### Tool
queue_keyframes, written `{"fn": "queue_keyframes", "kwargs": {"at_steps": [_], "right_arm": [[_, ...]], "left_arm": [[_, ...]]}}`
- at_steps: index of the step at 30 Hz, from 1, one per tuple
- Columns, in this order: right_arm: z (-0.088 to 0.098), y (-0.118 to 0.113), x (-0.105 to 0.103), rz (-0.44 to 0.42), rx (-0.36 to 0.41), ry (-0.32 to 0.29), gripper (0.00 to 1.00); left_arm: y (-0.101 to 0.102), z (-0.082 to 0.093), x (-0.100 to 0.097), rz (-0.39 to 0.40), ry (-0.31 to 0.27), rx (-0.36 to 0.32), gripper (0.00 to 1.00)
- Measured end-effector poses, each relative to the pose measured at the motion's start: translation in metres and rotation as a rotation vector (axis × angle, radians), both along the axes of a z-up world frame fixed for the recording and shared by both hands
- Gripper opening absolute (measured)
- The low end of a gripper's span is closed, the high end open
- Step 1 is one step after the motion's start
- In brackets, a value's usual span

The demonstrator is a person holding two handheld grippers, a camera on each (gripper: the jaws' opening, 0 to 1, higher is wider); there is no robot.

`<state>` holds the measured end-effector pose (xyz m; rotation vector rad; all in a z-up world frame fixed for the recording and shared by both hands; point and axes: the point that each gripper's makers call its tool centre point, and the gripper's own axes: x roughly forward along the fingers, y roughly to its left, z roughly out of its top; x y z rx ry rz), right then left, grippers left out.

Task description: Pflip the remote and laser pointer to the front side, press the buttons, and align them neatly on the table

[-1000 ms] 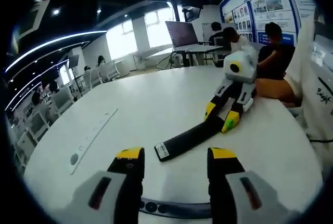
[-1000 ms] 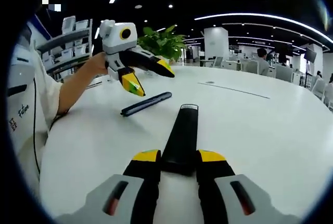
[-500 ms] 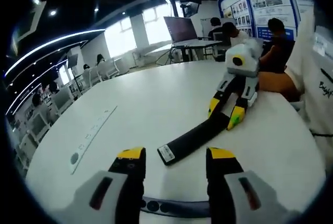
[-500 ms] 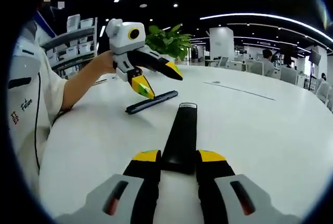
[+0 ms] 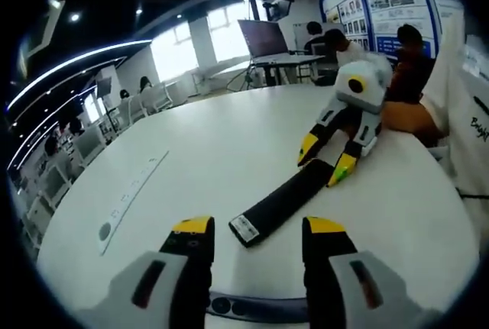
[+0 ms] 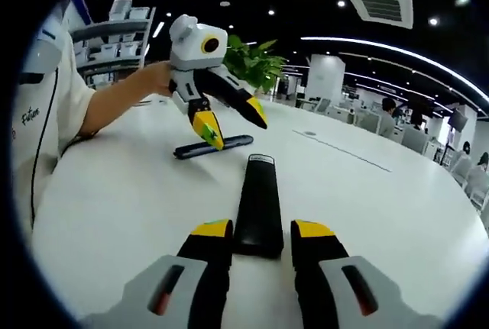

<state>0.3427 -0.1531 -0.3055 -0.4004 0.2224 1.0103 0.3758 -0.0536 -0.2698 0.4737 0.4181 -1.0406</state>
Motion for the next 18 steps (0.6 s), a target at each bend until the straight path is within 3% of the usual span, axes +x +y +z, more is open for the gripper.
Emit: {"fn": "queue_keyframes", "kwargs": {"at_steps": [7, 10, 18], "right_arm": [[0.0003, 0.0025, -0.0031, 0.001, -0.006, 0.006, 0.29], [0.0014, -0.0007, 0.0016, -0.024, -0.034, -0.050, 0.26], [-0.0001, 0.0011, 0.0014, -0.012, -0.021, -0.033, 0.28]], "left_arm": [[0.0014, -0.0009, 0.0003, 0.000, -0.001, 0.005, 0.47], [0.0027, -0.0013, 0.0005, 0.007, -0.003, 0.011, 0.46], [0.0060, -0.0080, 0.0035, 0.032, 0.017, 0.018, 0.46]]}}
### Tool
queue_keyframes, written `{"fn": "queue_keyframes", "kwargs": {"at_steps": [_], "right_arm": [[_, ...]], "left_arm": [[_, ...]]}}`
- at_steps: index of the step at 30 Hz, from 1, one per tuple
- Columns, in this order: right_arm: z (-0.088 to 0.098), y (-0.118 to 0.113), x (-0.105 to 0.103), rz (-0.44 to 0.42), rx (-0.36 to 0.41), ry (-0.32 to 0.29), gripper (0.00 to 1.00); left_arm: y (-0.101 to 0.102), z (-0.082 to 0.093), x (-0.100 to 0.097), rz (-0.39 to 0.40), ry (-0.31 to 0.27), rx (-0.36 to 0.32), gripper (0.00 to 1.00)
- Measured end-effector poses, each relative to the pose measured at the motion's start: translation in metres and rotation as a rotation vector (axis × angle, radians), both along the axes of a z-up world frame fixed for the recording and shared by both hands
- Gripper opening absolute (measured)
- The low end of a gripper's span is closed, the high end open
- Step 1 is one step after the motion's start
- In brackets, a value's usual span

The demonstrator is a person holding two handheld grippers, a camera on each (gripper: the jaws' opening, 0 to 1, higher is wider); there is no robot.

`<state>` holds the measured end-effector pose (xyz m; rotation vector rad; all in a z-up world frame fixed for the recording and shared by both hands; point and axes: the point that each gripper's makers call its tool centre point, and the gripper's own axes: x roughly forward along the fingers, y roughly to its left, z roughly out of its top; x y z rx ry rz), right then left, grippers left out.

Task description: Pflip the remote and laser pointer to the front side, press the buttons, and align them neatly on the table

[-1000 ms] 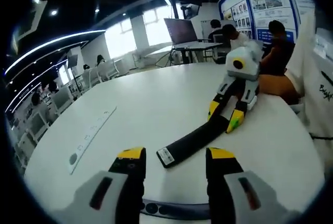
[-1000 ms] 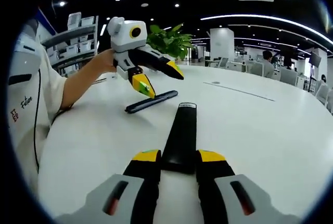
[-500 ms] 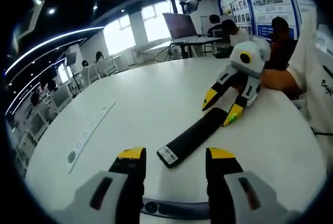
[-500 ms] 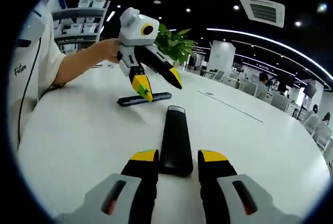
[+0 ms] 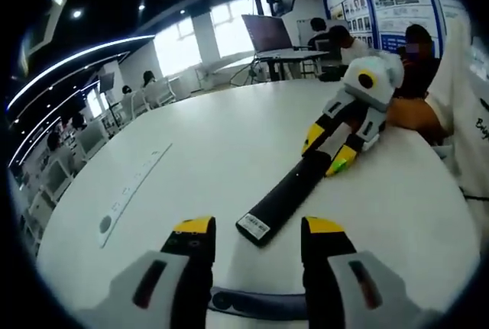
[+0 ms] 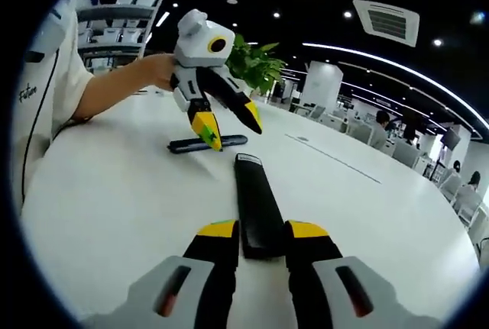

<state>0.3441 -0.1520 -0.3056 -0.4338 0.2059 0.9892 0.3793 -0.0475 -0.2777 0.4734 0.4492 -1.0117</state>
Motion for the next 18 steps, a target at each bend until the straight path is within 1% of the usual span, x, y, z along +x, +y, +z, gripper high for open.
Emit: {"fn": "queue_keyframes", "kwargs": {"at_steps": [3, 8, 14, 15, 18], "right_arm": [[0.000, 0.000, 0.001, 0.003, -0.004, -0.005, 0.28], [-0.001, -0.001, 0.002, 0.004, 0.006, 0.004, 0.28], [-0.002, -0.001, 0.003, 0.001, 0.007, 0.003, 0.28], [-0.002, -0.001, 0.003, 0.001, 0.006, 0.001, 0.28], [-0.002, -0.001, 0.003, 0.001, 0.006, 0.001, 0.28]], "left_arm": [[0.001, -0.003, 0.001, 0.004, 0.006, 0.003, 0.46], [0.004, -0.006, 0.003, 0.010, 0.005, 0.016, 0.44], [0.002, -0.012, 0.004, 0.003, 0.004, 0.023, 0.44], [0.000, -0.017, 0.002, -0.012, 0.006, 0.040, 0.44], [-0.002, -0.018, 0.000, -0.022, 0.005, 0.047, 0.44]]}}
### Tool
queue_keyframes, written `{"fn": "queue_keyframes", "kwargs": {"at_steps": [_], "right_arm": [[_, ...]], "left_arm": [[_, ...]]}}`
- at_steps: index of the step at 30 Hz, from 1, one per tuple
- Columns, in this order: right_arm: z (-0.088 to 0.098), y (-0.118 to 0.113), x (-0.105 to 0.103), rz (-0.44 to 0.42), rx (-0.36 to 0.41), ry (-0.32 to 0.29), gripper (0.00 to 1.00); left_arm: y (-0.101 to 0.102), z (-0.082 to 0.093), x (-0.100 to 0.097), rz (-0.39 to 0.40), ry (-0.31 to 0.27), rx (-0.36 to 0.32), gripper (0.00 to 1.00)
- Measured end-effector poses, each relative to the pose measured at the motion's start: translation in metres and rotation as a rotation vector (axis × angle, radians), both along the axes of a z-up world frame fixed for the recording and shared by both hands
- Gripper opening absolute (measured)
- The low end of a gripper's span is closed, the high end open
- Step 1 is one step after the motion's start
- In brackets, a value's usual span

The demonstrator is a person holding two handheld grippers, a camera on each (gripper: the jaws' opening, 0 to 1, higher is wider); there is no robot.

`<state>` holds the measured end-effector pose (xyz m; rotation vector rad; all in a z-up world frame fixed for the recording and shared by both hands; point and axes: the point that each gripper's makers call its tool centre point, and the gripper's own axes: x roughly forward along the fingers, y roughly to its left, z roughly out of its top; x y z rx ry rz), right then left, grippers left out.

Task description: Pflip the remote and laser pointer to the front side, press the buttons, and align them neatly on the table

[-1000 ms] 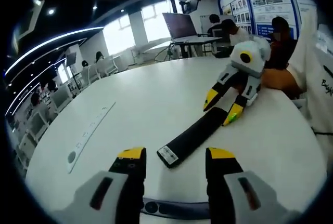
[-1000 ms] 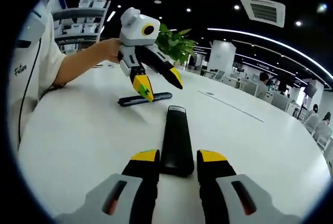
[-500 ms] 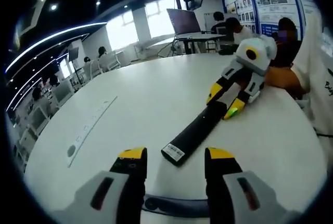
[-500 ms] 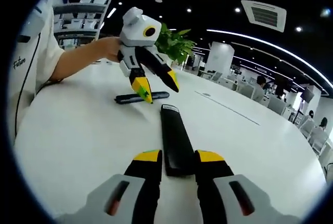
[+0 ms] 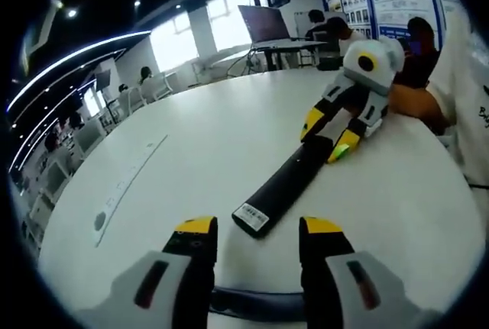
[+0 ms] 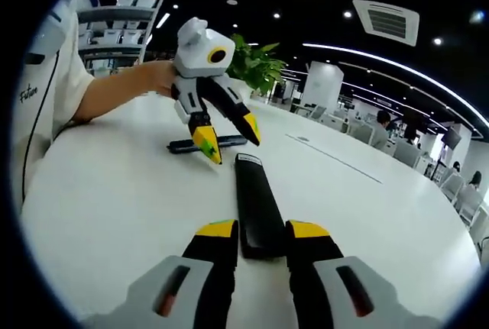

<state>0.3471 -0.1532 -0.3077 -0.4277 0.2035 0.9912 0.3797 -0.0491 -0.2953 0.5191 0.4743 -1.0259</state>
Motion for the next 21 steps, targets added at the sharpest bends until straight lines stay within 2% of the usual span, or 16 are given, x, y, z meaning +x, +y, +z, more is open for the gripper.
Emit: {"fn": "queue_keyframes", "kwargs": {"at_steps": [8, 21], "right_arm": [[0.000, 0.000, 0.000, 0.000, 0.001, -0.001, 0.28], [0.000, 0.000, 0.000, 0.000, 0.000, -0.004, 0.28]], "left_arm": [[-0.006, 0.002, -0.006, -0.029, 0.014, -0.015, 0.44], [-0.008, -0.009, -0.006, -0.027, 0.052, -0.019, 0.42]]}}
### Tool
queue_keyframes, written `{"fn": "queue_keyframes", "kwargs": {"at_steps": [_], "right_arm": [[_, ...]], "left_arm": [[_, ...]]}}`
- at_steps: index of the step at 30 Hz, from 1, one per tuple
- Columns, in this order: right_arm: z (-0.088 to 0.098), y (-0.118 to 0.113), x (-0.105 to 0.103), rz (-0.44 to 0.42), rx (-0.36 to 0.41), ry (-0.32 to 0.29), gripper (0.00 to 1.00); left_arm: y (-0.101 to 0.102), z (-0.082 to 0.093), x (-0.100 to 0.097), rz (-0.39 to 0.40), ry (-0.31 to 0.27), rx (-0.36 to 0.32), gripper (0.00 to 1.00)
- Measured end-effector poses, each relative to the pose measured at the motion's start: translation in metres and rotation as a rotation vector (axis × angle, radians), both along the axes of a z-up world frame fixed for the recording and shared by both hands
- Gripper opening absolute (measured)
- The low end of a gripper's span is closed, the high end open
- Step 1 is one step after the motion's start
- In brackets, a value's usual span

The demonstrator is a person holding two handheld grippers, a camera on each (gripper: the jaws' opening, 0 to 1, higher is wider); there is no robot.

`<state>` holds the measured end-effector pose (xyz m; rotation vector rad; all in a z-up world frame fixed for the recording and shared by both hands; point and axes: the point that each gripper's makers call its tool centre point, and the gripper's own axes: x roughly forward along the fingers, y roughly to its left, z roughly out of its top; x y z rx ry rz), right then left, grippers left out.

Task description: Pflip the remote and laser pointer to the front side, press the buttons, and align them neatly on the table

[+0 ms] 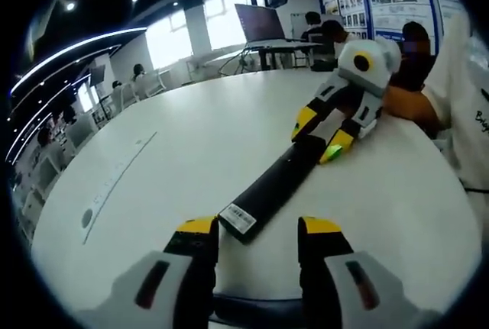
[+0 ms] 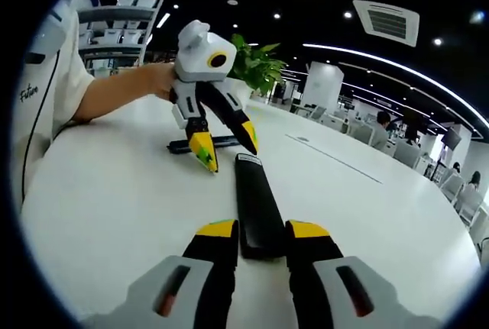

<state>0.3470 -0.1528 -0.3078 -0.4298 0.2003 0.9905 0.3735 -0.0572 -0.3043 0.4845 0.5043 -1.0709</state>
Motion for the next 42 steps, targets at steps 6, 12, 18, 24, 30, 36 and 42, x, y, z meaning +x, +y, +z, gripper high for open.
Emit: {"fn": "queue_keyframes", "kwargs": {"at_steps": [6, 12, 18, 24, 30, 36, 42], "right_arm": [[0.000, 0.000, 0.000, -0.001, 0.000, -0.002, 0.28], [0.000, 0.000, 0.000, -0.001, 0.001, -0.001, 0.28], [0.000, 0.000, 0.000, -0.002, 0.002, -0.001, 0.27], [0.001, 0.000, 0.001, -0.002, 0.008, 0.006, 0.27], [0.001, 0.000, 0.000, -0.002, 0.011, 0.008, 0.27], [0.001, 0.000, 0.000, -0.003, 0.012, 0.010, 0.27], [0.001, -0.001, 0.001, -0.012, 0.009, 0.010, 0.28]], "left_arm": [[-0.001, 0.000, 0.000, -0.003, -0.001, -0.005, 0.40], [0.001, 0.002, 0.006, 0.003, -0.017, -0.006, 0.39], [0.004, 0.008, 0.017, -0.014, -0.062, 0.026, 0.38], [0.006, 0.004, 0.021, -0.067, -0.060, 0.115, 0.38], [0.002, 0.005, 0.014, -0.101, -0.064, 0.091, 0.38], [0.002, 0.000, 0.012, -0.109, -0.060, 0.089, 0.38], [-0.002, -0.001, 0.009, -0.137, -0.062, 0.087, 0.37]]}}
